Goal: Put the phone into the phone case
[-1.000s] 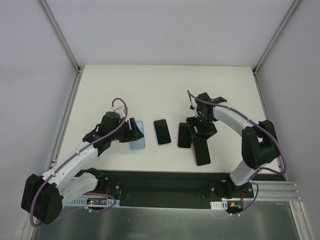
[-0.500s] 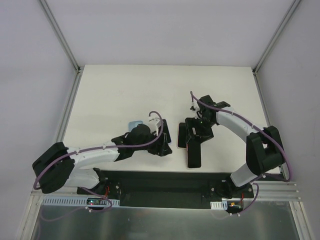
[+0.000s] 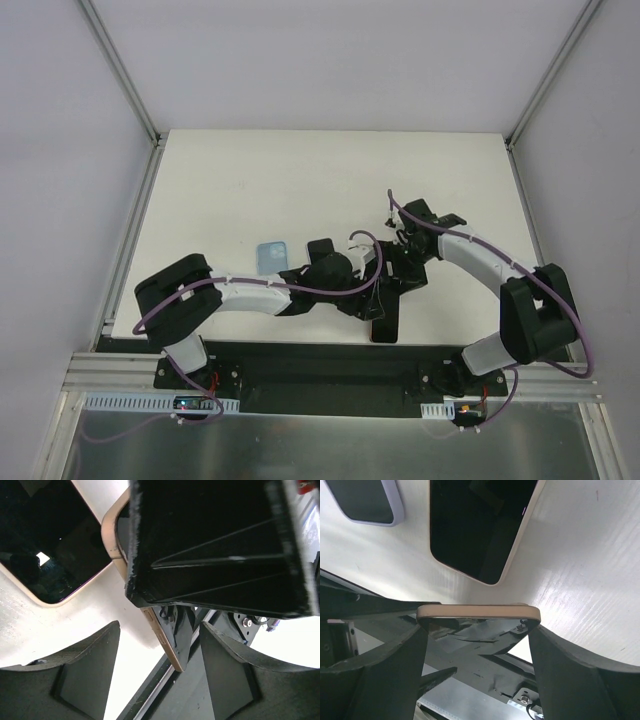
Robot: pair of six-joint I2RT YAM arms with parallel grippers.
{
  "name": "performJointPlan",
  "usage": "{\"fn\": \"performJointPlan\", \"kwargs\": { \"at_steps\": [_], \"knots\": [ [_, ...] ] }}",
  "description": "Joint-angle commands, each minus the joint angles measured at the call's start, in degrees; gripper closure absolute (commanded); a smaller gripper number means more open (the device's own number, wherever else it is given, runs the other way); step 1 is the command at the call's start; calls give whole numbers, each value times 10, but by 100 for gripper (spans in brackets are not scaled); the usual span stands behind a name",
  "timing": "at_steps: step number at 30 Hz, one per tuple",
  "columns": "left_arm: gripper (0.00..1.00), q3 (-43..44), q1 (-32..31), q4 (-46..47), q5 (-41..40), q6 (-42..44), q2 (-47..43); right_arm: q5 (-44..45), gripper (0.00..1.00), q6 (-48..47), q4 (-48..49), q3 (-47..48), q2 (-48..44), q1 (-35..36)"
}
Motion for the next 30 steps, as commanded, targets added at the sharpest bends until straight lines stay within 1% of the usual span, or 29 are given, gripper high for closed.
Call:
{"fn": "performJointPlan", "kwargs": {
  "at_steps": [1, 4, 7, 10, 11, 14, 15, 18, 19, 21, 22, 24, 25, 26, 27, 30],
  "knots": [
    [37, 17, -3, 23, -8, -7, 4, -26, 59, 20, 13, -2, -35, 3],
    [37, 15, -4, 23, -3, -10, 10, -26, 59, 24, 18, -2, -36, 2],
    [42, 6, -10, 33, 6, -15, 12, -25, 59, 33, 25, -1, -38, 3],
    [52, -21, -13, 68, 13, -22, 3, -21, 59, 45, 31, -3, -44, 3],
    [59, -26, -13, 73, 15, -23, 1, -21, 59, 47, 32, -3, -46, 2],
    [71, -30, -13, 77, 24, -22, -8, -17, 57, 53, 33, -4, -58, 2],
    [78, -30, -13, 78, 28, -22, -11, -10, 55, 56, 34, -4, -61, 3],
    [87, -24, -13, 83, 49, -21, -16, 8, 50, 62, 34, -4, -75, 1],
    [89, -24, -13, 84, 53, -20, -18, 10, 46, 64, 33, -4, -82, 0],
    [91, -25, -13, 83, 50, -20, -21, 10, 41, 64, 34, -6, -93, -2],
    [93, -27, -13, 82, 50, -20, -23, 13, 34, 68, 33, -6, -103, -2],
    [96, -29, -13, 77, 44, -18, -29, 29, 25, 70, 28, -3, -117, -3],
    [99, -29, -13, 73, 42, -16, -37, 33, 14, 71, 27, -2, -130, -4],
    [100, -29, -14, 60, 42, -15, -41, 39, 7, 72, 25, -1, -136, -4],
    [100, -25, -14, 51, 39, -13, -50, 49, 4, 74, 19, 0, -143, -6],
    [100, -12, -13, 15, 38, -1, -65, 64, 4, 81, 17, 4, -173, -9]
  ]
}}
